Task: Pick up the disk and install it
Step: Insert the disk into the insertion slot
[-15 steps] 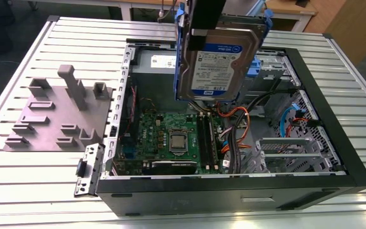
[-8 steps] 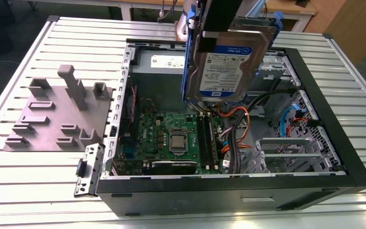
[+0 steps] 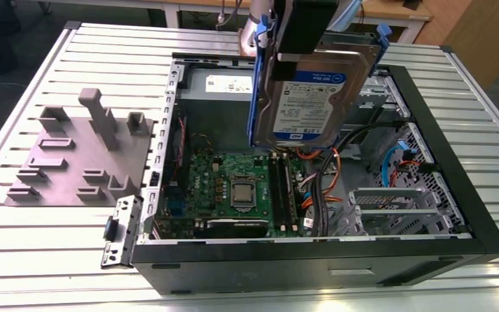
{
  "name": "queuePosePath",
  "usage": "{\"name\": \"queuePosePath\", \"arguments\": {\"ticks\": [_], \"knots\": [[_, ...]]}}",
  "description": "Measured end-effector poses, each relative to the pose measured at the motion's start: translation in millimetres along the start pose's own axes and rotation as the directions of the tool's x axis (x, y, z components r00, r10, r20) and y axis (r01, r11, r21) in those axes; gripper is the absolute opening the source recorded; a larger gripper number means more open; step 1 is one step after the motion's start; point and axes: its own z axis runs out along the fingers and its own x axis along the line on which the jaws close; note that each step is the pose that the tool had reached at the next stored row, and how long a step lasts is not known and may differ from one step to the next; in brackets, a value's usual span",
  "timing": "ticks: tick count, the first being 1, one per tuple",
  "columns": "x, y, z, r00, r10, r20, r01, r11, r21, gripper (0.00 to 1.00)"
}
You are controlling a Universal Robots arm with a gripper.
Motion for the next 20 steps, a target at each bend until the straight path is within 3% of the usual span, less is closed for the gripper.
{"name": "queuePosePath", "arguments": {"ticks": [10,16,20], "knots": [[0.7,-1.0,0.3,1.0000,0.000,0.0001,0.000,1.0000,0.0000,0.36],[0.3,-13.7,1.2,1.0000,0.000,0.0000,0.000,1.0000,0.0000,0.36],[2.2,-16.7,1.7,1.0000,0.000,0.0000,0.000,1.0000,0.0000,0.36]]}}
